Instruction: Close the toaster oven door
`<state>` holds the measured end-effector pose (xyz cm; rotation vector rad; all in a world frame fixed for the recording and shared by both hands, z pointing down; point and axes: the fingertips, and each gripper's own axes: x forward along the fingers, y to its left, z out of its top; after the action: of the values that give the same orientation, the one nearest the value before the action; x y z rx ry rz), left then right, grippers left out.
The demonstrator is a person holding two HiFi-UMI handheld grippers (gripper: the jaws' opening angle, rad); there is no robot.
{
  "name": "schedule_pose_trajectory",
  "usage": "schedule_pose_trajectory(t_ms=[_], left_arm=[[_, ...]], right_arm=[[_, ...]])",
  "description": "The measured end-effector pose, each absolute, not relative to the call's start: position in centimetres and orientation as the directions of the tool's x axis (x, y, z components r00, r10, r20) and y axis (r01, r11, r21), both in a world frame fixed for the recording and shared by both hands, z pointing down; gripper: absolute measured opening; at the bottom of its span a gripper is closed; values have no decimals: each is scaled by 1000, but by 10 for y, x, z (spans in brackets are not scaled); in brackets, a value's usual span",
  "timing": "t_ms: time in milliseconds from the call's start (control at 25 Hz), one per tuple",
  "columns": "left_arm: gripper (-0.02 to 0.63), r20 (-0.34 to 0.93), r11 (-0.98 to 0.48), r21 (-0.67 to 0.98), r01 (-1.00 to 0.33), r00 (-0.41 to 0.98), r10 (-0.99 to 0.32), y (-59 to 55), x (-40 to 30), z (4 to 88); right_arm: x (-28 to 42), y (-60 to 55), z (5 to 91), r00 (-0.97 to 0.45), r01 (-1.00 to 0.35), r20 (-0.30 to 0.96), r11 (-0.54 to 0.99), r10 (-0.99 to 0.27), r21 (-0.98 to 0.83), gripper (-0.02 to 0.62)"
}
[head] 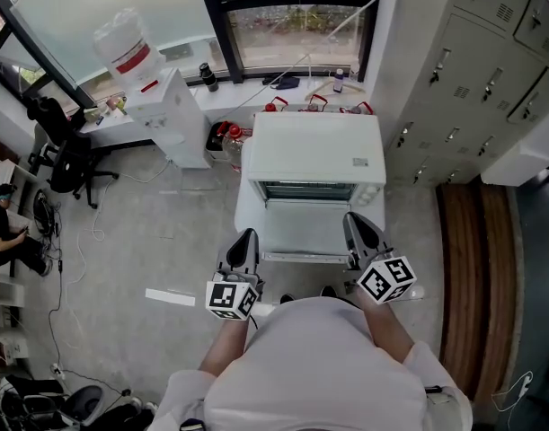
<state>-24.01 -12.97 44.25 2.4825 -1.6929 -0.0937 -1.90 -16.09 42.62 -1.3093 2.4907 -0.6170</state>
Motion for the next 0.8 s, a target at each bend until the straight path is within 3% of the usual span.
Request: schedule_pose_trajectory(t_ms=[160,440,800], left_arm=[[21,29,-364,144,-920,371,-928,-131,-235,443],[21,47,-365,150,-919,376,-926,-131,-225,444],[21,64,-370,123,-921,380,-923,-132,-214,446]], right_arm=[[-11,-164,435,-578,-610,-63,482,-814,-630,9],[-6,-161,458,-633,-297,-149,417,-759,-859,11],[-3,-155,491,-695,-213,-186,446,-695,-870,16]])
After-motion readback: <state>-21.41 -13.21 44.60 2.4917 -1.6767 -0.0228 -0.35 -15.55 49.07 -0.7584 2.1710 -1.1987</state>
